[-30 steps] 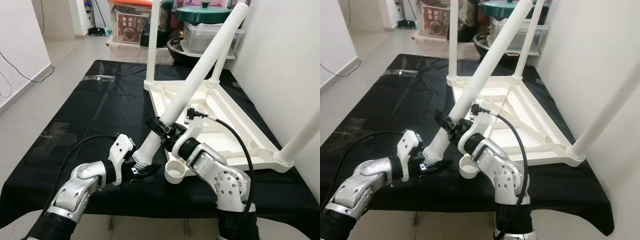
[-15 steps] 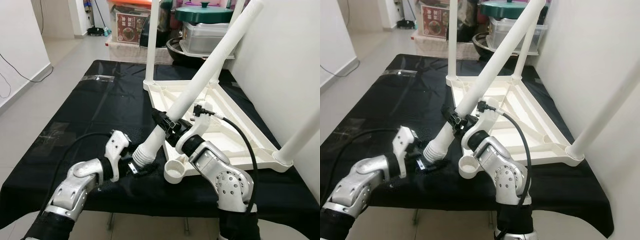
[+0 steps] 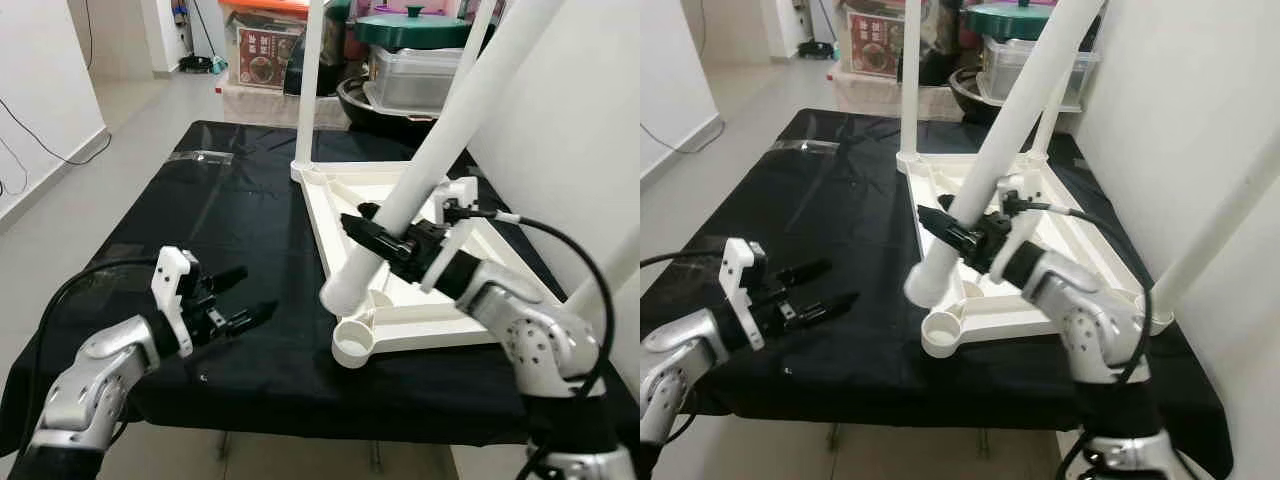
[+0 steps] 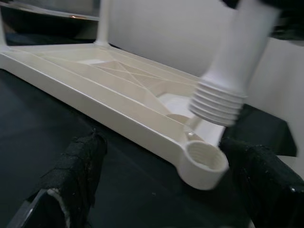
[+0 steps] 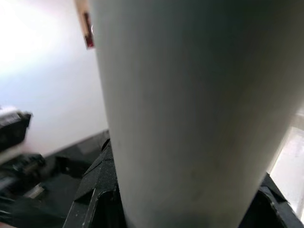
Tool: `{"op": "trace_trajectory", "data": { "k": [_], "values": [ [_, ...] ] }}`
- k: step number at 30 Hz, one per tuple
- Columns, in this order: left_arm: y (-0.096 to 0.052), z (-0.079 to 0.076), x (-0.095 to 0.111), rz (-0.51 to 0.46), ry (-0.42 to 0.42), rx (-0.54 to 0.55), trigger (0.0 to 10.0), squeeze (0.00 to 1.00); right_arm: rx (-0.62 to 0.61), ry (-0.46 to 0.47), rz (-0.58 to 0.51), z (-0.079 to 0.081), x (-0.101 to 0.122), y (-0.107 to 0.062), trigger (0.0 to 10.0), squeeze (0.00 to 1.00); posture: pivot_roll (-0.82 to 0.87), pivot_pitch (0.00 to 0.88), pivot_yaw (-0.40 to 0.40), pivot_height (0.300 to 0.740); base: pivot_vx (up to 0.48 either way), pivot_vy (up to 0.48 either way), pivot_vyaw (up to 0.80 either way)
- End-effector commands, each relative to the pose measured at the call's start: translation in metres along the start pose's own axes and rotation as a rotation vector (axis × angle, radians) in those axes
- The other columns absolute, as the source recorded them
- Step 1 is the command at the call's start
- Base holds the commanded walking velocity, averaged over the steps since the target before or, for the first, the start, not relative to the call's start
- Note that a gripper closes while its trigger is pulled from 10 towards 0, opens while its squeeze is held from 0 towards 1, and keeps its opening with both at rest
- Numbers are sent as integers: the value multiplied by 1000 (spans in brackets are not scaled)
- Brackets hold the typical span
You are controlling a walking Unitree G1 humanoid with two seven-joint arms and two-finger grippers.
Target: Building children table
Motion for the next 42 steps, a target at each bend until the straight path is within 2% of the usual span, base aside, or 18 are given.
{"op": "trace_trajectory", "data": {
  "k": [1,2,5,8,10,13,14,15,18,19,22,28,39,42],
  "values": [
    [0,-11,-7,53,6,-55,10000,204,19,-63,7,-6,3,4,0,0,111,0,-116,740,0,0,0],
    [-1,-13,-12,73,7,-64,10000,0,11,-81,14,-11,4,6,0,0,111,0,-116,740,0,0,0],
    [-2,-9,-11,66,17,-32,10000,0,14,-104,18,-18,7,7,0,0,117,0,-119,740,0,0,0],
    [-4,9,0,14,45,87,10000,0,49,-119,15,-18,8,7,0,0,120,0,-120,740,0,0,0],
    [-5,12,2,7,48,109,10000,0,59,-122,14,-18,8,7,0,0,120,0,-120,740,0,0,0],
    [-17,50,11,-48,63,352,10000,0,155,-148,21,-3,2,5,0,0,124,0,-115,740,0,0,0],
    [-17,50,11,-48,63,352,10000,0,155,-148,21,-3,2,5,0,0,124,0,-115,740,0,0,0],
    [-23,55,10,-48,52,388,10000,0,203,-160,32,4,-1,3,0,0,124,0,-115,740,0,0,0],
    [-28,47,0,-16,42,366,10000,0,263,-180,49,9,-7,1,0,0,126,0,-114,740,0,0,0],
    [-28,47,0,-16,42,366,10000,0,263,-180,49,9,-7,1,0,0,126,0,-114,740,0,0,0],
    [-26,31,-12,14,28,305,10000,0,306,-188,58,12,-10,0,0,0,132,0,-115,740,0,0,0],
    [-25,18,-23,29,8,265,10000,0,338,-201,68,15,-14,1,0,0,144,0,-121,740,0,0,0],
    [-28,14,-25,35,2,260,10000,0,375,-238,95,17,-23,2,0,0,151,0,-128,740,0,0,0],
    [-28,12,-24,35,-1,257,10000,0,390,-276,117,17,-26,2,0,0,153,0,-129,740,0,0,0]
  ]
}}
Point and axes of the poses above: a point about 5 cm out from each wrist's last joint towards the gripper, its own y axis pointing out of the wrist towards the gripper, its own x axis along the axis of the wrist's last joint, z = x × y, the point moved 4 cm from there along y, pointing out of the wrist towards the gripper, and after that the axes turned 12 degrees about -y, right-handed, at the moved point
